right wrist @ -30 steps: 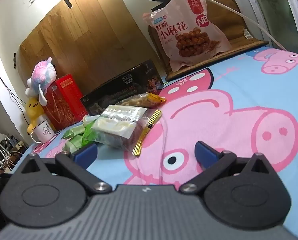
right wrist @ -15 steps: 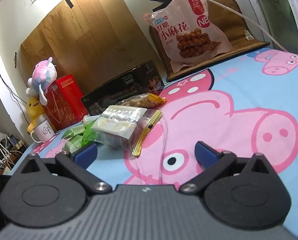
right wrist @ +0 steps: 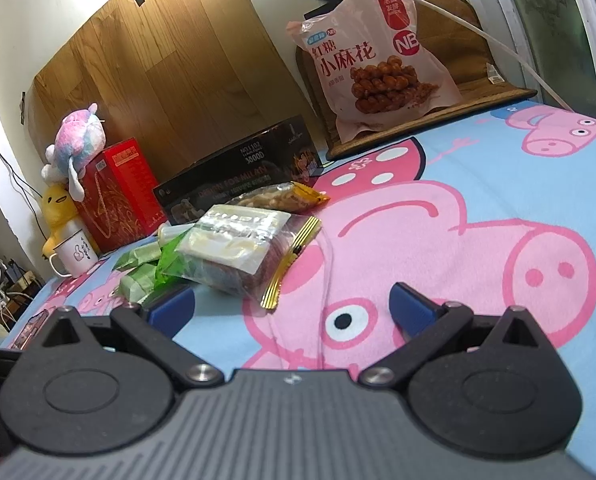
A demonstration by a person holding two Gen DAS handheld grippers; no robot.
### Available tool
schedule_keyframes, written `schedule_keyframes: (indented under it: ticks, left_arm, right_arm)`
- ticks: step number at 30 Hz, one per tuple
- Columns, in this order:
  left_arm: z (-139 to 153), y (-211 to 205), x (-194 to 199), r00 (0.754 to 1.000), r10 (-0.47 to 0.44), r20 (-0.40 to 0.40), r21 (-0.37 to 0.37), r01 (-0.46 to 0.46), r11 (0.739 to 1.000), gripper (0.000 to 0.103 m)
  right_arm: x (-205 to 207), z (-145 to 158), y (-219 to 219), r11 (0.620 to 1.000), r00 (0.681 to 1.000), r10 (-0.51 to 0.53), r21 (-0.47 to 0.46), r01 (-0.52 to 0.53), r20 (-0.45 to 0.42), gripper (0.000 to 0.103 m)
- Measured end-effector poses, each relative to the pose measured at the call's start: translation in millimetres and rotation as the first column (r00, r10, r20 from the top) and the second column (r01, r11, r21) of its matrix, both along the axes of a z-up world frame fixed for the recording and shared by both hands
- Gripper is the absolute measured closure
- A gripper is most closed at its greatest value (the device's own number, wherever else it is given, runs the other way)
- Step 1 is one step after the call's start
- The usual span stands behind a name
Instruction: Organize snacks
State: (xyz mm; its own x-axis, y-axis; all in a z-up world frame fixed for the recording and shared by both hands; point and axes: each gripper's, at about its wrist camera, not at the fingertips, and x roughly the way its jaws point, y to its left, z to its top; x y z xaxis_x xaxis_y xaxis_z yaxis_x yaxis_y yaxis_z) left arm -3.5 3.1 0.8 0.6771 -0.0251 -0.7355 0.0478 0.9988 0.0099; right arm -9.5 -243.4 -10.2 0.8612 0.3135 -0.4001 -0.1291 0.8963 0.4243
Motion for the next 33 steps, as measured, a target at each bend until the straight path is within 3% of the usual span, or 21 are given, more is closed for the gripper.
schedule_keyframes:
  ticks: [12, 16, 22, 26, 32, 33]
  left_arm:
    - [-1, 13, 1, 1.0, 0.022, 0.01, -0.02, -0.022, 1.0, 0.0]
    - [-1, 28, 2, 0.998, 0.036, 0.043, -0.064, -0.034, 0.997, 0.0]
    - [1, 59, 9, 0.994, 0.032, 0.108, -0.156, -0.015, 0.988, 0.0]
    - [17, 73, 23, 0.985, -0.051, 0.167, -0.308, 0.102, 0.946, 0.0]
    - [36, 37, 67, 0.945, -0.257, 0.204, -0.375, 0.318, 0.871, 0.016]
    - [35, 27, 74, 0.939, -0.281, 0.196, -0.371, 0.336, 0.866, 0.024]
  right_arm:
    - [2, 5, 14, 0.994, 0.999, -0.026, -0.106, 0.023, -0.035, 0.0]
    - [5, 8, 12, 0.995, 0.999, -0.031, -0.092, 0.029, -0.028, 0.0]
    - [14, 24, 19, 0.98, 0.998, 0.037, -0.195, -0.028, 0.043, 0.0]
    - [29, 27, 27, 0.952, 0.989, 0.145, -0.274, -0.134, 0.023, 0.002]
    - [51, 21, 45, 0.873, 0.956, 0.289, -0.396, -0.284, -0.049, 0.009]
    - [55, 19, 47, 0.863, 0.953, 0.298, -0.41, -0.294, -0.057, 0.012]
